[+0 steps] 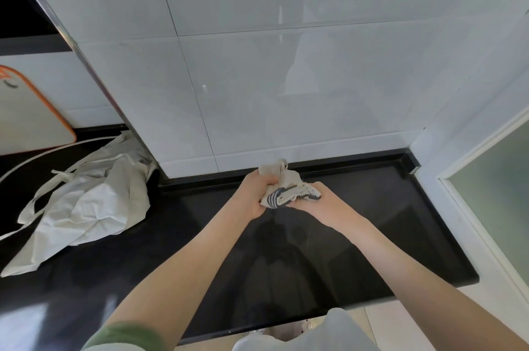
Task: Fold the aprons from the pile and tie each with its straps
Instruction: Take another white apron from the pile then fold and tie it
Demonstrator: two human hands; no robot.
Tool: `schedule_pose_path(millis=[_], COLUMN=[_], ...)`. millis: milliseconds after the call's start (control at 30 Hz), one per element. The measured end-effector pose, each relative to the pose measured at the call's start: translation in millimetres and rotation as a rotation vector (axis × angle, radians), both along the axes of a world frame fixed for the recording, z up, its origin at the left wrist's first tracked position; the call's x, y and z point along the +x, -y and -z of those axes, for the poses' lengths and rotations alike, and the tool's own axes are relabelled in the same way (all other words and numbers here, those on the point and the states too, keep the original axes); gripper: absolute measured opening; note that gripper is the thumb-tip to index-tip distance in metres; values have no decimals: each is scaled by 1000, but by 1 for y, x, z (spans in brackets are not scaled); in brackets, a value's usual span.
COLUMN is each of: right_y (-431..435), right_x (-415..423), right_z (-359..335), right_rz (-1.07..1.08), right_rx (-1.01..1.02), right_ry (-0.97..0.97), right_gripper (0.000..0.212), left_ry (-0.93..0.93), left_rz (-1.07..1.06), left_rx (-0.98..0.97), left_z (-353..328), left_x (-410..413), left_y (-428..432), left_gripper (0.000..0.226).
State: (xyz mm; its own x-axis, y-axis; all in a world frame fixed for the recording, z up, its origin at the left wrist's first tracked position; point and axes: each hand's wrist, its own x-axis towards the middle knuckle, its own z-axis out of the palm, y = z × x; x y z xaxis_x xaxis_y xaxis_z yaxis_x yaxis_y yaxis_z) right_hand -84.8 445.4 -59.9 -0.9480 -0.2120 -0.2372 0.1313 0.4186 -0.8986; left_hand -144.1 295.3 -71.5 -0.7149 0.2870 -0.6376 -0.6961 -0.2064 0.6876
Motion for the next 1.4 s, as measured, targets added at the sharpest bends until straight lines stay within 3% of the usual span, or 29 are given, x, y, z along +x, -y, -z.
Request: schedule_pose_path(millis=[67,233,400,467,567,700,933,1100,1233,1400], right_y=[3,7,16,16,17,19,21,25,26,27], right_x=[-1,1,-3,-4,-7,-10,1,4,4,1], right_z=[-1,4,2,2,-4,-12,-12,-15,-11,-12], right_rz=[138,371,491,490,430,287,359,457,532,572], right_rx=[-122,-477,-458,-443,-329,-146,-373,-315,-386,-460], right_ry=[65,49,55,61,73,40,-31,-143,-108,-89], right_gripper=[7,21,22,23,17,19,17,8,14,23], left_ry=[-91,-215,-197,-163,-349,-544,-672,-662,-774,-815], left_rz=[31,61,78,76,180,128,36,-8,3,-61], left_rx=[5,60,121,201,125,-76,-90,-106,-106,-177], left_z=[-2,-9,-16,-18,-9,-7,-15,-25,-30,-28], left_x=[6,16,25,27,27,32,34,33,33,40], left_y=[1,-2,1,6,8,3,4,0,-2,-4], left_gripper=[15,20,24,41,62,33,10,9,38,16])
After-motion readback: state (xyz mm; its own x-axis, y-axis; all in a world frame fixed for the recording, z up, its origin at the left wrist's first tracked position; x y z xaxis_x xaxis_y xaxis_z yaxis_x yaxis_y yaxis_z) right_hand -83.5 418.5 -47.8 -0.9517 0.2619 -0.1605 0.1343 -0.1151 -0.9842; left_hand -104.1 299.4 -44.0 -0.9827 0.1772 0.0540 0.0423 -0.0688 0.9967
